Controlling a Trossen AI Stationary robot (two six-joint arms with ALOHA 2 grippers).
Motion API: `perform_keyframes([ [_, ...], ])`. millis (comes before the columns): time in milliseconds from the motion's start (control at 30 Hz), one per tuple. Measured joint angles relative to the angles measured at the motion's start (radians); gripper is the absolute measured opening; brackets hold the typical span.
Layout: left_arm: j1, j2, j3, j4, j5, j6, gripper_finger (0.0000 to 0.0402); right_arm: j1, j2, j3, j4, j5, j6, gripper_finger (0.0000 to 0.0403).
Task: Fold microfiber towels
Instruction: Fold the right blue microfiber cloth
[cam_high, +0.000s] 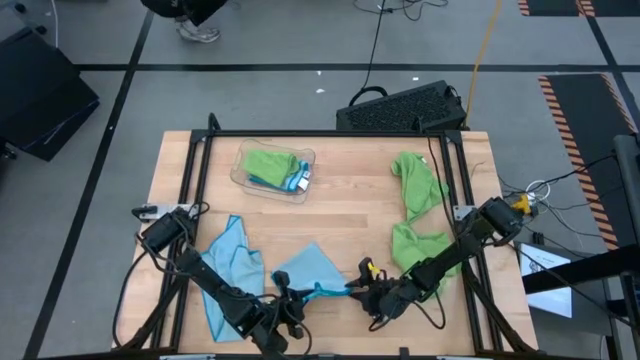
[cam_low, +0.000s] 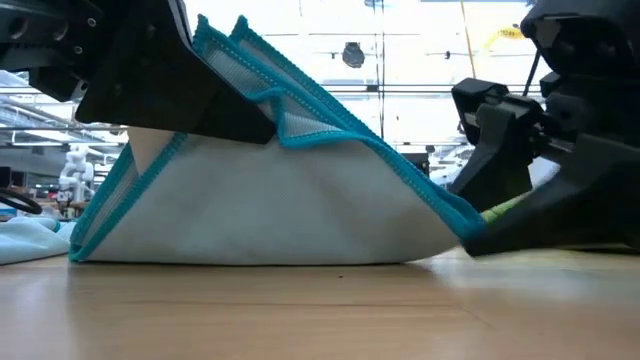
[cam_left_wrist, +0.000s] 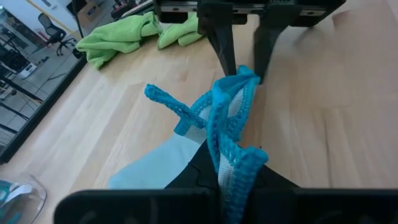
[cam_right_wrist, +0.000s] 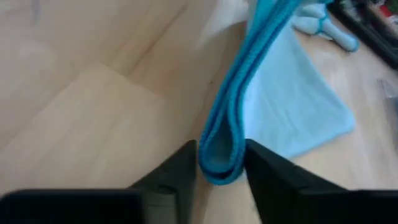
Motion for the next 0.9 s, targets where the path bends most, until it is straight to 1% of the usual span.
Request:
perform_keyframes([
  [133, 0.000, 0.000, 0.000, 0.001, 0.000, 0.003, 0.0008, 0.001, -0.005, 0.000, 0.027, 0.006, -0.014, 0.0026],
  [200, 0.000, 0.000, 0.000, 0.002, 0.000, 0.025, 0.0007, 0.002, -0.005, 0.000, 0.027, 0.004, -0.006, 0.0010],
  [333, 0.005, -0.032, 0.000, -0.001, 0.009, 0.095, 0.0009, 0.001, -0.068, 0.000, -0.012, 0.003, 0.049, 0.0018],
  [400, 0.014, -0.067, 0.000, 0.000, 0.069, 0.139, 0.0009, 0.001, -0.135, 0.001, -0.070, 0.002, 0.092, 0.0016],
  [467, 0.025, -0.105, 0.000, -0.001, 0.158, 0.205, 0.0007, -0.006, -0.212, 0.001, -0.136, -0.012, 0.147, 0.0009],
  [533, 0.042, -0.139, 0.000, 0.000, 0.230, 0.284, 0.0007, -0.016, -0.292, 0.001, -0.208, -0.030, 0.190, 0.0006],
  [600, 0.064, -0.171, 0.000, 0.006, 0.277, 0.385, 0.0009, -0.031, -0.373, 0.001, -0.254, -0.030, 0.209, 0.0007],
  [667, 0.097, -0.200, 0.000, 0.005, 0.294, 0.480, 0.0012, -0.051, -0.441, 0.001, -0.277, -0.029, 0.194, 0.0011],
  [767, 0.167, -0.256, 0.000, 0.000, 0.284, 0.593, 0.0007, -0.088, -0.534, 0.001, -0.297, -0.007, 0.127, 0.0012],
  [800, 0.196, -0.281, 0.000, 0.001, 0.275, 0.621, 0.0007, -0.103, -0.565, 0.001, -0.303, 0.012, 0.109, 0.0012],
  [900, 0.284, -0.369, 0.000, 0.004, 0.269, 0.681, 0.0010, -0.138, -0.668, 0.001, -0.340, 0.120, 0.084, 0.0008],
])
